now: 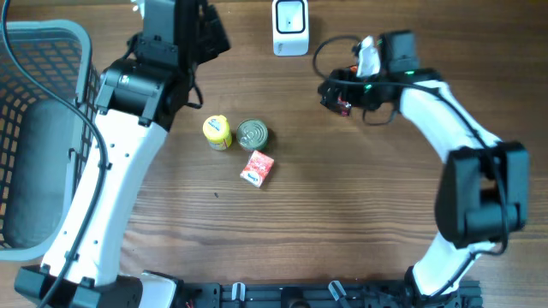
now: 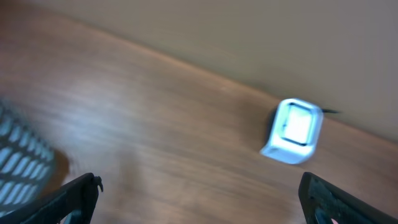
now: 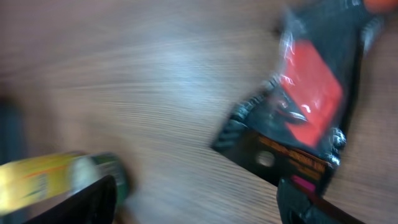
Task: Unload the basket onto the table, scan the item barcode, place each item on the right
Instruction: 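Grasp the black-orange bag with the right gripper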
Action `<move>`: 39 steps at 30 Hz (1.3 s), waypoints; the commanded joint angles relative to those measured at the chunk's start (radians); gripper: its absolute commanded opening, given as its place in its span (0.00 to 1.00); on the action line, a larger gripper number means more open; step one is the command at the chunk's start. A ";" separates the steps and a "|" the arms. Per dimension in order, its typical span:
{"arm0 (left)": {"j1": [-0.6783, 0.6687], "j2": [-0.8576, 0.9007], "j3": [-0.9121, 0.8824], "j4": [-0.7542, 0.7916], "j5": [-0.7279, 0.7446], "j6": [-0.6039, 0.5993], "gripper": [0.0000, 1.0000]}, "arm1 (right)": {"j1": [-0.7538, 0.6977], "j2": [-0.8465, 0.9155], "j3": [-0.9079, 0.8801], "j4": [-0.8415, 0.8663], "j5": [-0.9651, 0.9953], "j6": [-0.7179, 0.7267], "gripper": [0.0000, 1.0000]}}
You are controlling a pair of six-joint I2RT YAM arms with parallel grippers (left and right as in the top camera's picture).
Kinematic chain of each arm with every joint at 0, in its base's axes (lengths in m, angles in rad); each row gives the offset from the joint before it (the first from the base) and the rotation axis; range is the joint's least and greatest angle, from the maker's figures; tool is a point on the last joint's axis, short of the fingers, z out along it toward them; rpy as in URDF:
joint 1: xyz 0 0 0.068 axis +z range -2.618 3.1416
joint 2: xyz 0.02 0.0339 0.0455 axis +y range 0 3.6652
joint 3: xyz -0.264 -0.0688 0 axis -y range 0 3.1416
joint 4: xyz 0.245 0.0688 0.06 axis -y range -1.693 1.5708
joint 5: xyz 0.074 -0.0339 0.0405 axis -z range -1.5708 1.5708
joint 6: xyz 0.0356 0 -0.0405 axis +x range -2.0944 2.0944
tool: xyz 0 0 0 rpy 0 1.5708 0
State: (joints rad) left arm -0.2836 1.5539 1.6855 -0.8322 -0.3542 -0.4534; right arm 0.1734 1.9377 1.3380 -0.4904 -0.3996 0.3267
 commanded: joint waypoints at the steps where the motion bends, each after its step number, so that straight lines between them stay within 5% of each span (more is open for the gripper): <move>1: 0.071 -0.001 -0.074 0.005 0.050 0.024 1.00 | 0.117 -0.015 0.055 -0.019 0.433 0.108 0.89; 3: 0.095 -0.001 -0.129 0.021 0.055 0.023 1.00 | 0.209 -0.015 0.071 -0.005 0.655 0.170 0.95; 10: 0.095 -0.001 -0.227 0.070 0.055 0.023 1.00 | 0.247 -0.002 0.072 0.081 0.925 0.253 0.90; 20: 0.095 -0.001 -0.246 0.085 0.055 0.020 1.00 | 0.233 0.164 0.072 0.177 0.884 0.278 0.88; 25: 0.095 -0.001 -0.246 0.084 0.055 0.019 1.00 | 0.231 0.189 0.072 0.168 0.882 0.278 0.73; 28: 0.095 -0.001 -0.247 0.082 0.055 0.019 1.00 | 0.226 0.190 0.072 0.153 0.881 0.279 0.56; 37: 0.095 -0.001 -0.247 0.056 0.055 0.019 1.00 | 0.218 0.246 0.071 0.192 0.908 0.262 0.59; 39: 0.095 -0.001 -0.247 0.057 0.055 0.019 1.00 | 0.204 0.258 0.071 0.219 0.908 0.242 0.54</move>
State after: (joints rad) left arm -0.1940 1.5539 1.4502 -0.7731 -0.3050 -0.4461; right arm 0.3981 2.1597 1.3933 -0.2897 0.4816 0.5964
